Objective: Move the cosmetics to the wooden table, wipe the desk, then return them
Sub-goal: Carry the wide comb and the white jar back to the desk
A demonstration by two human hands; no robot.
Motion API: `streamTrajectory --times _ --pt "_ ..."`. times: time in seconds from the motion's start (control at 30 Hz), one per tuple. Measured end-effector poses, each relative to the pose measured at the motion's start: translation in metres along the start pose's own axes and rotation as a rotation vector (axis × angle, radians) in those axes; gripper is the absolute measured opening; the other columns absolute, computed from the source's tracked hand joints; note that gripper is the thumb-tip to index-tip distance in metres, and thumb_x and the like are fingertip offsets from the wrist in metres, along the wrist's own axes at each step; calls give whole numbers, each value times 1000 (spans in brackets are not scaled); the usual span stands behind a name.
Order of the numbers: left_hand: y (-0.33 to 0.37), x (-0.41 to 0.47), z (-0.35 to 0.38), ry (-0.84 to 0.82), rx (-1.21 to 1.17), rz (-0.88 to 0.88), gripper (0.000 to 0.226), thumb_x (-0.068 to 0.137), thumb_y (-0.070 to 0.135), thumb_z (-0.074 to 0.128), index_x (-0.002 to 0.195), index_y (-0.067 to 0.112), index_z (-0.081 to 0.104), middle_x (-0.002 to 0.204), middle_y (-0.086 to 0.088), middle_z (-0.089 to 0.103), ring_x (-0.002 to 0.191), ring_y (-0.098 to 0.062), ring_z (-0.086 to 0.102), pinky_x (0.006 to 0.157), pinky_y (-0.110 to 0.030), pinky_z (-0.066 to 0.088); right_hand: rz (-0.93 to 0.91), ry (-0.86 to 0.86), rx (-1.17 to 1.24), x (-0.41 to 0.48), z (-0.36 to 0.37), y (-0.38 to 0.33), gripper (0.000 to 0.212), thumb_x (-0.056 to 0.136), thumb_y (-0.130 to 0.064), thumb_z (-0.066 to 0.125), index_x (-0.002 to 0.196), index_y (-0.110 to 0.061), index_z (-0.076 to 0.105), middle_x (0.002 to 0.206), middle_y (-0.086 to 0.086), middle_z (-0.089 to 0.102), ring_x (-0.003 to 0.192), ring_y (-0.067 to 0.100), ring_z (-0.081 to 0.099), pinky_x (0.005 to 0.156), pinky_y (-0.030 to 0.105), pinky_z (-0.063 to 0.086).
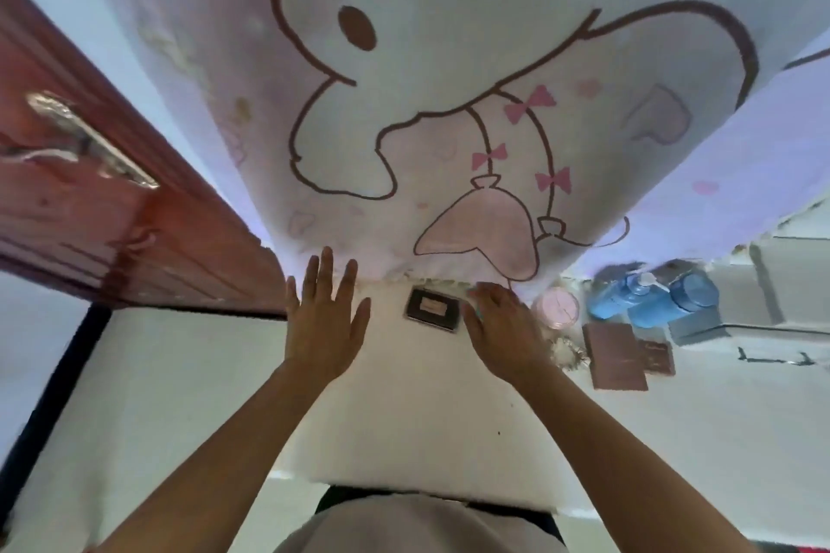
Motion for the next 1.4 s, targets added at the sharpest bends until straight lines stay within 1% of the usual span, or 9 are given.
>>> streamTrajectory --times 0.13,0.27,0.37,0.5,0.6,0.8,1.03,1.23,1.4 --pt "-46 -68 -43 173 -58 -375 64 97 52 28 150 16 35 160 -19 16 147 -38 16 113 -62 19 -337 68 87 32 4 -72 49 102 -42 41 143 -16 48 152 9 42 138 28 41 108 43 41" --pt "-100 -163 -74 219 34 -727 69 97 60 13 153 21 23 163 -13 2 150 -31 1 118 -57 9 -622 51 171 47 21 -176 63 101 -45 43 152 -10 32 160 14 25 147 31 25 115 44 32" --pt "-140 -247 -99 306 91 -879 69 97 60 15 154 21 21 163 -13 3 150 -31 1 118 -58 9 -828 79 210 28 30 -267 64 99 -42 52 149 -5 36 158 20 28 144 37 30 113 48 33" --pt "-192 -364 -125 455 115 -1094 69 96 62 20 152 22 27 162 -15 10 149 -32 8 116 -60 13 -1090 29 206 -25 39 -392 70 101 -52 36 155 -10 24 163 16 14 150 33 16 118 49 24" --pt "-230 -454 -128 500 149 -1250 69 96 63 21 153 23 24 162 -14 6 150 -30 4 116 -59 12 -1267 49 206 -79 55 -487 71 100 -54 34 155 -11 22 163 15 11 150 33 15 118 48 24" --pt "-290 -607 -123 472 160 -1468 75 95 67 16 155 24 15 163 -10 -3 150 -27 -6 118 -58 6 -1429 -63 228 -205 105 -648 73 101 -56 29 158 -17 7 165 10 -5 152 27 2 122 47 17" --pt "-356 -723 -124 452 195 -1589 73 95 65 19 155 25 15 163 -11 -1 150 -28 -4 118 -55 1 -1598 -199 233 -321 164 -761 72 101 -59 28 158 -22 5 165 5 -7 152 23 1 122 45 18" --pt "-439 -771 -101 434 171 -1649 74 93 66 14 155 26 15 164 -9 -3 150 -27 -6 118 -51 -4 -1667 -257 205 -351 235 -850 71 100 -61 23 158 -23 3 165 4 -8 152 21 -2 122 45 18" --pt "-550 -805 -75 338 151 -1666 72 95 66 15 156 27 12 163 -8 -4 150 -25 -9 118 -53 -1 -1634 -301 217 -356 304 -949 72 98 -65 15 156 -26 -2 165 3 -6 152 21 -1 122 41 16"
Point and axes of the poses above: each hand's wrist, its own x-axis towards the middle knuckle, its own z-axis out of the palm, y = z × x, the point moved 1 cm from there along x, towards the middle knuckle
